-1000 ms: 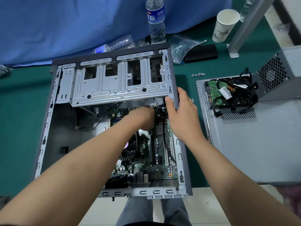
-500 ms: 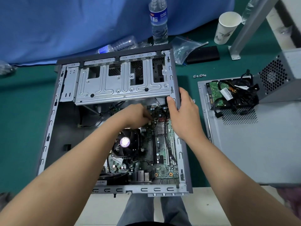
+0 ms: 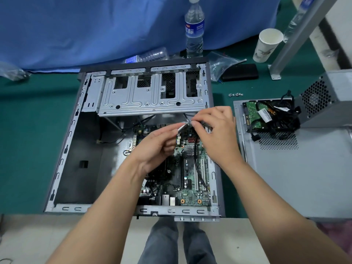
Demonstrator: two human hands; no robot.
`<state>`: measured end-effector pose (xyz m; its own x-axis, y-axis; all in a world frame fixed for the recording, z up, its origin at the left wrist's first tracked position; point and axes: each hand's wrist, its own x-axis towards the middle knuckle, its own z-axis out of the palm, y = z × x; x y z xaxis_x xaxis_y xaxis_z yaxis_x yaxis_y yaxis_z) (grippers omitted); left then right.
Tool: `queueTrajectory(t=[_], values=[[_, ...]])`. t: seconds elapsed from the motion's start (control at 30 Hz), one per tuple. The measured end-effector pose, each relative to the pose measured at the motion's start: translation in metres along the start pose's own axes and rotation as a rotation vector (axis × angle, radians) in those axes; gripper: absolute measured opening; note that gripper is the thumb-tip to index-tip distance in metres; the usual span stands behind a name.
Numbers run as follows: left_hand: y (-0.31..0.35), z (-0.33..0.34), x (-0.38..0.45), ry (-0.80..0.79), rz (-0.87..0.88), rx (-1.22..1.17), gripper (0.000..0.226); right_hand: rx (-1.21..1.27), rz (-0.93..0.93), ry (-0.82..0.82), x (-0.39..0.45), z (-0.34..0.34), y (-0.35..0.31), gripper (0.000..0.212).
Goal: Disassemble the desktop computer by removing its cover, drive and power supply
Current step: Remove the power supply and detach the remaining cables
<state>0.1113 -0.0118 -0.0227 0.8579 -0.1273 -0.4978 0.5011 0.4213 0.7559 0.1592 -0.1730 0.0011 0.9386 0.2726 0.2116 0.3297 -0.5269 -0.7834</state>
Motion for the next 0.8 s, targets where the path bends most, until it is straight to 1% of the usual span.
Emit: queueTrajectory(t=[0.1, 0.23, 0.33, 0.4, 0.47, 0.5, 0.6, 0.67, 0.7, 0.8], values=[[-0.004, 0.006, 0.001, -0.034, 0.043, -0.057, 0.035, 0.052, 0.059, -0.048, 0.001, -0.003, -0.003, 0.010], [-0.007, 0.005, -0.001, -0.095, 0.072, -0.027, 0.037, 0.093, 0.116, -0.112, 0.007, -0.006, -0.006, 0.005], [-0.005, 0.004, -0.003, -0.105, 0.085, 0.001, 0.039, 0.137, 0.152, -0.167, 0.011, -0.009, -0.006, 0.002], [-0.005, 0.004, -0.003, -0.101, 0.098, 0.005, 0.036, 0.151, 0.173, -0.184, 0.013, -0.012, -0.004, 0.010], [-0.004, 0.006, -0.002, -0.075, 0.104, 0.012, 0.032, 0.239, 0.192, -0.161, 0.014, -0.017, 0.001, 0.017], [-0.004, 0.006, -0.001, -0.051, 0.098, 0.026, 0.030, 0.307, 0.202, -0.124, 0.014, -0.020, 0.005, 0.017], [-0.005, 0.006, -0.001, 0.020, 0.061, 0.092, 0.027, 0.425, 0.274, 0.063, 0.011, -0.033, 0.028, 0.020], [-0.007, 0.006, 0.001, 0.085, 0.030, 0.148, 0.029, 0.408, 0.360, 0.136, 0.007, -0.036, 0.049, 0.022], [-0.008, 0.006, 0.002, 0.119, 0.017, 0.178, 0.030, 0.378, 0.412, 0.136, 0.005, -0.035, 0.060, 0.023], [-0.010, 0.007, 0.004, 0.174, -0.002, 0.252, 0.028, 0.202, 0.564, 0.056, -0.002, -0.022, 0.092, 0.018]])
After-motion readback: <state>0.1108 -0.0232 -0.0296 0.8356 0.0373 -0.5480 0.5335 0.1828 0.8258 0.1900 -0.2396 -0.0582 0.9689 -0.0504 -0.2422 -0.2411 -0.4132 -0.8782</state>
